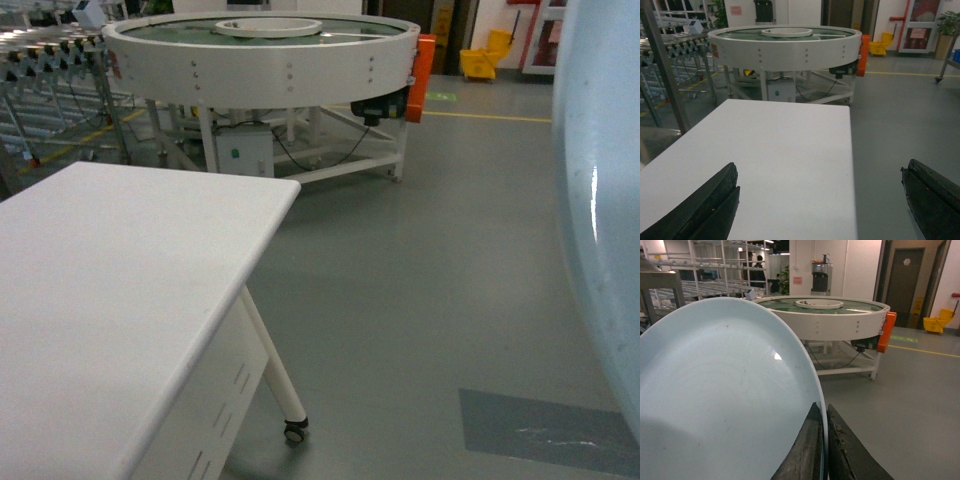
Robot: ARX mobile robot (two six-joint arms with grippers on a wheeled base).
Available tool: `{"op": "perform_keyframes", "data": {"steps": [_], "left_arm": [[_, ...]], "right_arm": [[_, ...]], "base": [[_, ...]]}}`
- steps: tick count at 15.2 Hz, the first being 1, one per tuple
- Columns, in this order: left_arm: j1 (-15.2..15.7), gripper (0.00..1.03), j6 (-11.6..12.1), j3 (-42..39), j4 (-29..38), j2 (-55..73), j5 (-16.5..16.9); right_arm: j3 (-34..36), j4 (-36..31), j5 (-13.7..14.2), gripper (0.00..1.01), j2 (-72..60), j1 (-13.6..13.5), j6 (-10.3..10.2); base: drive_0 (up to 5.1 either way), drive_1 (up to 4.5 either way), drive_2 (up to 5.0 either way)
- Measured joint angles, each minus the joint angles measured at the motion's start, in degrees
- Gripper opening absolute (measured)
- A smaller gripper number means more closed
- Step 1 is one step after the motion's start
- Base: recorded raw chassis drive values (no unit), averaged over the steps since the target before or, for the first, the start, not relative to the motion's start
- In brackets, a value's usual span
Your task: Place blue tray on left shelf second layer neatly
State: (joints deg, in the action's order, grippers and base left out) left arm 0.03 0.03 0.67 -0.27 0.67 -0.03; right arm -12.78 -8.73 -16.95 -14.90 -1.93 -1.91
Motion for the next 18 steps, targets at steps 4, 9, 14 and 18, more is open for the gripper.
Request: {"op": "perform_keyframes", "data": {"steps": [4,9,14,18], "left_arm": [[-0.04,0.98,-0.02,0.00,0.07,0.00,-0.07],[-0.04,0.98,0.00,0.00,0.02,0.00,0.04],[-0.09,0.98,0.00,0.00,0.04,0.00,0.02],[0.00,0.98,0.00,0.00,-0.04,0.00,0.02]], "right_arm": [[0.11,0.09,-0.20,0.02,-0.02,-0.31,0.00],[0.13,0.11,-0.13,0.02,0.00,-0.31,0.02],[0.11,-0.07,-0.07,0.02,0.00,-0.31,0.02],[0.13,-0.04,-0.02,0.02,0.00,-0.31,0.02]], "base": [[0.4,-0.20,-5.5],[1.2,0.48,-6.6],[2.4,1.74,-5.4],[2.7,2.16,-5.1]]}}
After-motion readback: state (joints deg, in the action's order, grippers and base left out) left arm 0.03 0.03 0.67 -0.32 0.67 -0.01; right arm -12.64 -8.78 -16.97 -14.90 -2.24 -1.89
